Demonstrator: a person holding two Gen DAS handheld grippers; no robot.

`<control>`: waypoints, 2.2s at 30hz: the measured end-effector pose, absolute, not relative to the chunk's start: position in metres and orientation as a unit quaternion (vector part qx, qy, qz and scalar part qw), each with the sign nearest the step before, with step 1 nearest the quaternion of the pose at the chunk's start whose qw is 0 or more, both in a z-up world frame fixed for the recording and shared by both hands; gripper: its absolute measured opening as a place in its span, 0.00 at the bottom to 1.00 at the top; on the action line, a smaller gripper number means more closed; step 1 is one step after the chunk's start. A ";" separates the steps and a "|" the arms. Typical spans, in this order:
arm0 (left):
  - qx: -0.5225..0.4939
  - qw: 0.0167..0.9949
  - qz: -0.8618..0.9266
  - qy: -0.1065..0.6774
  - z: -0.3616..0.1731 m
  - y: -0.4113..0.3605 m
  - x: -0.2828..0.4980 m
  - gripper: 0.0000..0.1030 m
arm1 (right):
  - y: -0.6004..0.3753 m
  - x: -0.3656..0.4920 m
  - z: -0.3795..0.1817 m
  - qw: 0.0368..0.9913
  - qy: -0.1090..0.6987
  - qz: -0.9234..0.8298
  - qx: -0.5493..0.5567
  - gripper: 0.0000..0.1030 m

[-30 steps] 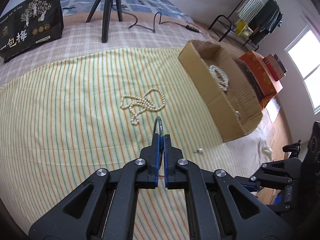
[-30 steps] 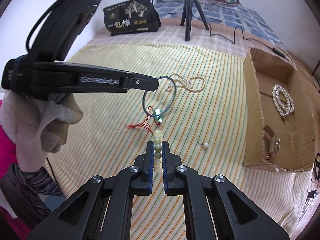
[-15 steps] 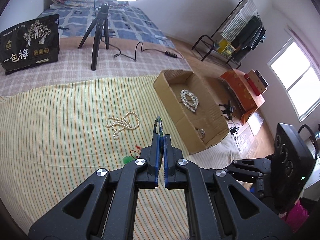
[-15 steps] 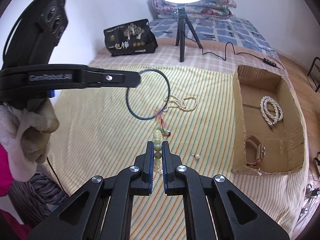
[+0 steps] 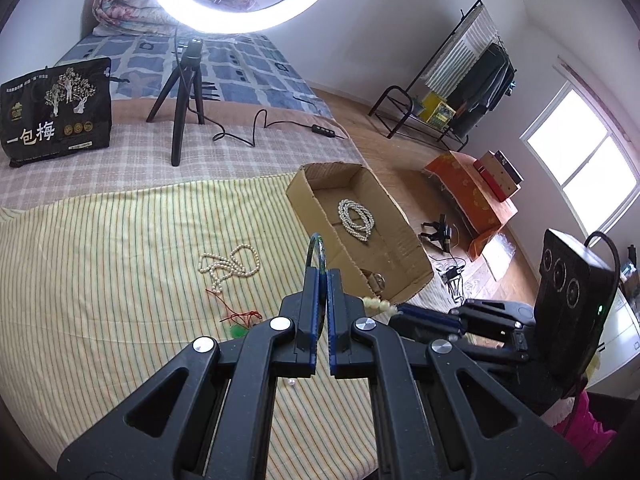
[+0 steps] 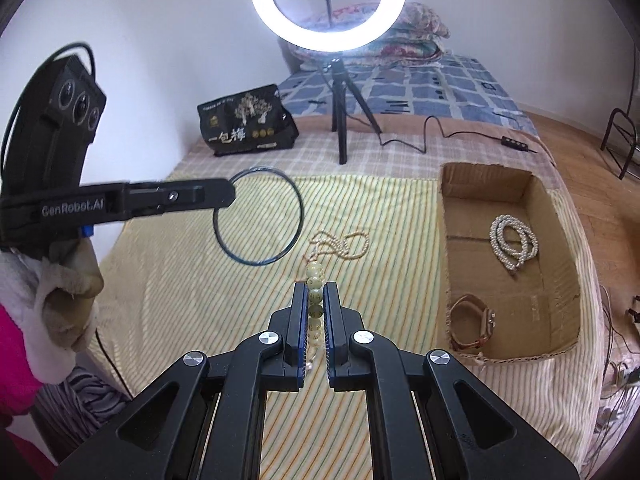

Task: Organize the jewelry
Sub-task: 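Carry the beaded bracelet and blue bangle into the cardboard box with both tools, then open the right gripper to drop the bracelet while the left gripper releases the bangle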

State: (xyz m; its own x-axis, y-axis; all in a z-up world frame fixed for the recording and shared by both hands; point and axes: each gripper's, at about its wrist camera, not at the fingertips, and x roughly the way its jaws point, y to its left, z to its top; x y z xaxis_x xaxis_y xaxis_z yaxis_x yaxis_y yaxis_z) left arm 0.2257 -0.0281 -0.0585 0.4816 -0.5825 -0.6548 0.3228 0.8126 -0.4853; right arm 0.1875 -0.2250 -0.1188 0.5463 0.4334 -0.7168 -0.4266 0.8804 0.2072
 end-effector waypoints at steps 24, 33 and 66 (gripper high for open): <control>-0.094 0.842 -0.303 0.437 -0.069 -0.135 0.254 0.01 | -0.348 0.216 -0.128 0.902 0.414 0.110 0.056 0.06; -0.073 0.836 -0.304 0.450 -0.089 -0.180 0.281 0.01 | -0.370 0.225 -0.145 0.893 0.435 0.090 0.065 0.06; -0.033 0.844 -0.262 0.467 -0.115 -0.215 0.320 0.01 | -0.375 0.235 -0.160 0.886 0.453 0.079 0.058 0.16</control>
State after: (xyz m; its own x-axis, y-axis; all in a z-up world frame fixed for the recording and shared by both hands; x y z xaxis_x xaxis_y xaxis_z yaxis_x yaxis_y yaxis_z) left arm 0.3205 -0.2154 -0.1147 0.4274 -0.4728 -0.7706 0.4120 0.8606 -0.2995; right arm 0.2355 -0.3748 -0.1603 0.5778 0.1936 -0.7929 -0.0880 0.9806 0.1753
